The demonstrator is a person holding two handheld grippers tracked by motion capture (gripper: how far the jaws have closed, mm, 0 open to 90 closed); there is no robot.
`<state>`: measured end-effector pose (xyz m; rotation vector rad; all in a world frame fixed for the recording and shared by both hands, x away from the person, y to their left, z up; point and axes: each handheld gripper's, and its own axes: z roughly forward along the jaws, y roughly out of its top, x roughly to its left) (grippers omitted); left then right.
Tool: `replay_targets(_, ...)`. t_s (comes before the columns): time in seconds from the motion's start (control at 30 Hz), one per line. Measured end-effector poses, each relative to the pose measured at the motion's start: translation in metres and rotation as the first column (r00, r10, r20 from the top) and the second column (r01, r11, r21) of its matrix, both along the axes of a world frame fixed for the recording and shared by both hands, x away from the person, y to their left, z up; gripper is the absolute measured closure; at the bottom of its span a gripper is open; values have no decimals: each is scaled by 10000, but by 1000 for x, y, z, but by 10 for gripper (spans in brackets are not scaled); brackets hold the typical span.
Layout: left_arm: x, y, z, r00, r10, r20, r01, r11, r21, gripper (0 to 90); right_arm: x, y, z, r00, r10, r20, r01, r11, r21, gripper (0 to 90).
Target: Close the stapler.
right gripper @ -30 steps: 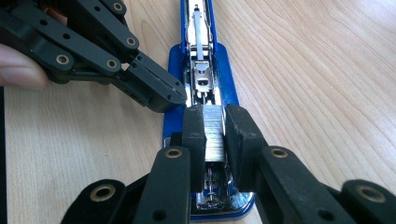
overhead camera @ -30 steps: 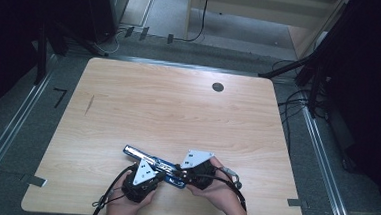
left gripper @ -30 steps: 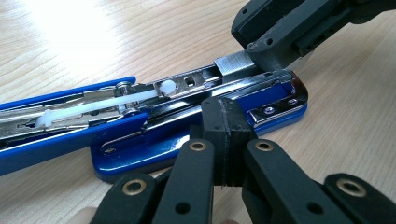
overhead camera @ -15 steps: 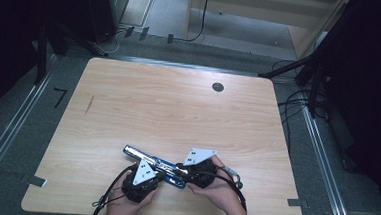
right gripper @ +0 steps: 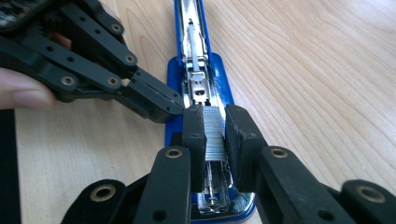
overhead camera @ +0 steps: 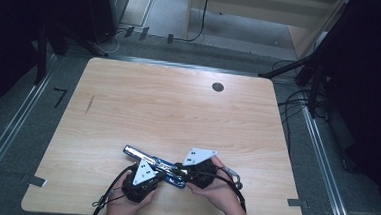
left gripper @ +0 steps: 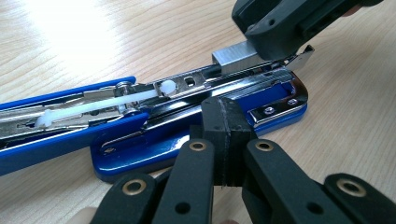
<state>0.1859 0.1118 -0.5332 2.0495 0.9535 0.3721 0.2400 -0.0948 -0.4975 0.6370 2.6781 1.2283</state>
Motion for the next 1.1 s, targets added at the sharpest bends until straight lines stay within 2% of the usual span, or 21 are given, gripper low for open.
replay_targets(0.13, 0, 0, 0, 10000, 0, 5, 0, 10000, 9, 900, -2, 1, 3, 9999, 108, 8, -108, 9999, -50, 797)
replay_targets(0.53, 0, 0, 0, 10000, -13, 6, 13, 10000, 32, 900, 0, 1, -1, 9999, 25, -128, -27, 9998, -176, 797)
replay_targets(0.73, 0, 0, 0, 10000, 2, 8, -2, 10000, 3, 900, -1, 0, 1, 9999, 114, -72, -114, 9999, 0, 797)
replay_targets(1.1, 0, 0, 0, 10000, -17, 13, 17, 10000, 36, 900, -1, 1, -1, 9997, 252, 39, -251, 9995, -196, 797)
